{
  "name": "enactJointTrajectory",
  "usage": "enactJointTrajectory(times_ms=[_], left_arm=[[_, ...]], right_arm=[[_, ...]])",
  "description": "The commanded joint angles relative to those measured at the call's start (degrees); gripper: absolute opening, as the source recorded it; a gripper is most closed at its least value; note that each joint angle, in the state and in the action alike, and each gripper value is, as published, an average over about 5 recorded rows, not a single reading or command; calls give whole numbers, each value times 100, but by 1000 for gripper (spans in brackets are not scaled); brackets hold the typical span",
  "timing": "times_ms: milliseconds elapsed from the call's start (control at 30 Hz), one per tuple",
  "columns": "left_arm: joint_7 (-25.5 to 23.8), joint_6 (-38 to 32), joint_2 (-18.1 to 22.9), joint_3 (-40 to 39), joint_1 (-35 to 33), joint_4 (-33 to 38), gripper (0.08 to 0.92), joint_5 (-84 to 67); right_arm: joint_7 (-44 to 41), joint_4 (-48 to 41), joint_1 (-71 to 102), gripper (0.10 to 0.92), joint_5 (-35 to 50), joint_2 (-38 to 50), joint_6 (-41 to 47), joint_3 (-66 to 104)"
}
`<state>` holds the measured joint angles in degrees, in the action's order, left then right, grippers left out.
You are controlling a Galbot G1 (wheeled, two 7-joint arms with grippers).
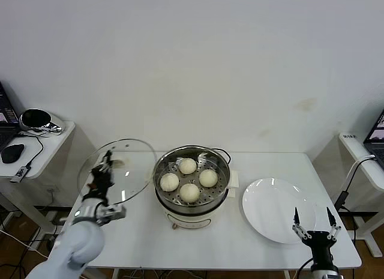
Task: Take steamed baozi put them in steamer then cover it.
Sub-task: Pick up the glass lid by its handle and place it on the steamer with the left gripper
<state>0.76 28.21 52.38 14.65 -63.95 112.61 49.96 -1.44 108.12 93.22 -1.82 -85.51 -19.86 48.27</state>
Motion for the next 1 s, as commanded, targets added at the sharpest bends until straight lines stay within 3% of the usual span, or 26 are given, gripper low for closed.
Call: enactJointTrajectory(times_ms=[33,367,700,1000], left_arm=[[-891,926,712,-2138,2053,-313,127,1107],[-1512,933,1335,-2541,2228,-683,127,2066],[-1626,953,1503,-2618,2114,-740,127,2135],[-1617,1012,1959,-2712,2003,-882,127,2184]], right_arm=[[31,-68,-49,823,-374,-14,41,-64],[28,-97,-52,823,-372,-56,52,-98],[27,-117,-43,823,-378,-91,51,-117],[28,-126,-31,823,-392,-114,48,-142]])
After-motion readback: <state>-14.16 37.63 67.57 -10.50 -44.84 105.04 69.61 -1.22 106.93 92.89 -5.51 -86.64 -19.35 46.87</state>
